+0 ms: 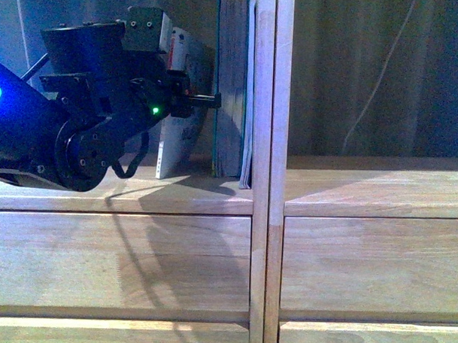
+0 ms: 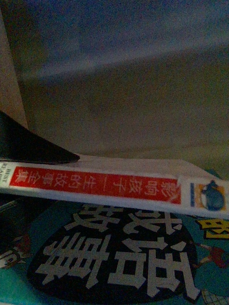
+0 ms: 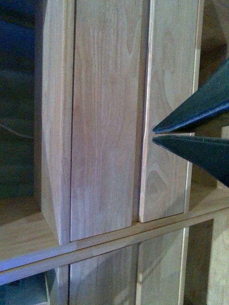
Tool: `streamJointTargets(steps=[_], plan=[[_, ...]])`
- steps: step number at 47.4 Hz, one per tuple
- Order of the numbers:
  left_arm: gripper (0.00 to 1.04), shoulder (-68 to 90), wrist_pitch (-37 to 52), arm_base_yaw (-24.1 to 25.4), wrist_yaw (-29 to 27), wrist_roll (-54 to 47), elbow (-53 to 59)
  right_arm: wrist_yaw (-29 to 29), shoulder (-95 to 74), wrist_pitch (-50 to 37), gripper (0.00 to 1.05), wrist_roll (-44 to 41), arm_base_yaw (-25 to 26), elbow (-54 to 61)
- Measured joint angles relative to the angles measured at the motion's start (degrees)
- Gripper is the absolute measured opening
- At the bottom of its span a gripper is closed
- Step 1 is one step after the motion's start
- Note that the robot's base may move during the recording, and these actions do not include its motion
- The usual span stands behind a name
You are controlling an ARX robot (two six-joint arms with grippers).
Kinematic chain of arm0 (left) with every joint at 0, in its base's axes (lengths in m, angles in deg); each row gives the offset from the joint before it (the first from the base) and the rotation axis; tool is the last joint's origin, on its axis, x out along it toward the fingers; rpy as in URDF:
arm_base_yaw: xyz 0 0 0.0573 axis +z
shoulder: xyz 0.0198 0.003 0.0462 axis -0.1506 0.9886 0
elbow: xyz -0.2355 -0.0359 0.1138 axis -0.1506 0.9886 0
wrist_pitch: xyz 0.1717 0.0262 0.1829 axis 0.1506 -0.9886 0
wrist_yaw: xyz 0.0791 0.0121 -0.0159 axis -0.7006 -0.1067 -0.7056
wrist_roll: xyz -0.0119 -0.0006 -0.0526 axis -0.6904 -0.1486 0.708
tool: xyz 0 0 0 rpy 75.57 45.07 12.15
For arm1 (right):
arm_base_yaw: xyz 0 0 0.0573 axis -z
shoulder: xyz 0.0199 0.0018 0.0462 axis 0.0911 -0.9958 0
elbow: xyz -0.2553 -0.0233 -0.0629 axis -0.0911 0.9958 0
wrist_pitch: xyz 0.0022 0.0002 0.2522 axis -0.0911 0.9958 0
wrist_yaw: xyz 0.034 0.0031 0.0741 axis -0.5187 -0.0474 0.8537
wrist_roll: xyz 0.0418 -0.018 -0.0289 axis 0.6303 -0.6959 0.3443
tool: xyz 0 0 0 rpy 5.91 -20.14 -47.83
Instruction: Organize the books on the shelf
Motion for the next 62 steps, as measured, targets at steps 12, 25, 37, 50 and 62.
streamJointTargets(steps=[12, 25, 37, 50, 62], plan=[[0.07, 0.0, -0.1, 0.0, 0.0, 0.0, 0.0, 0.0, 0.1, 0.0, 0.49, 0.0, 0.0, 0.0], [0.29, 0.1, -2.5, -0.2, -1.2, 0.3, 0.7, 0.0, 0.2, 0.0, 0.89, 0.0, 0.0, 0.0], [0.76, -0.7, -2.6, -0.3, -3.8, 2.2, 4.5, 0.0, 0.2, 0.0, 0.98, 0.0, 0.0, 0.0], [0.97, -9.2, -2.7, -0.2, -6.6, 7.5, 15.0, 0.0, 0.2, 0.0, 0.98, 0.0, 0.0, 0.0], [0.97, -28.3, -3.9, -0.7, -13.5, 14.6, 34.6, 0.0, 0.2, 0.0, 0.98, 0.0, 0.0, 0.0]])
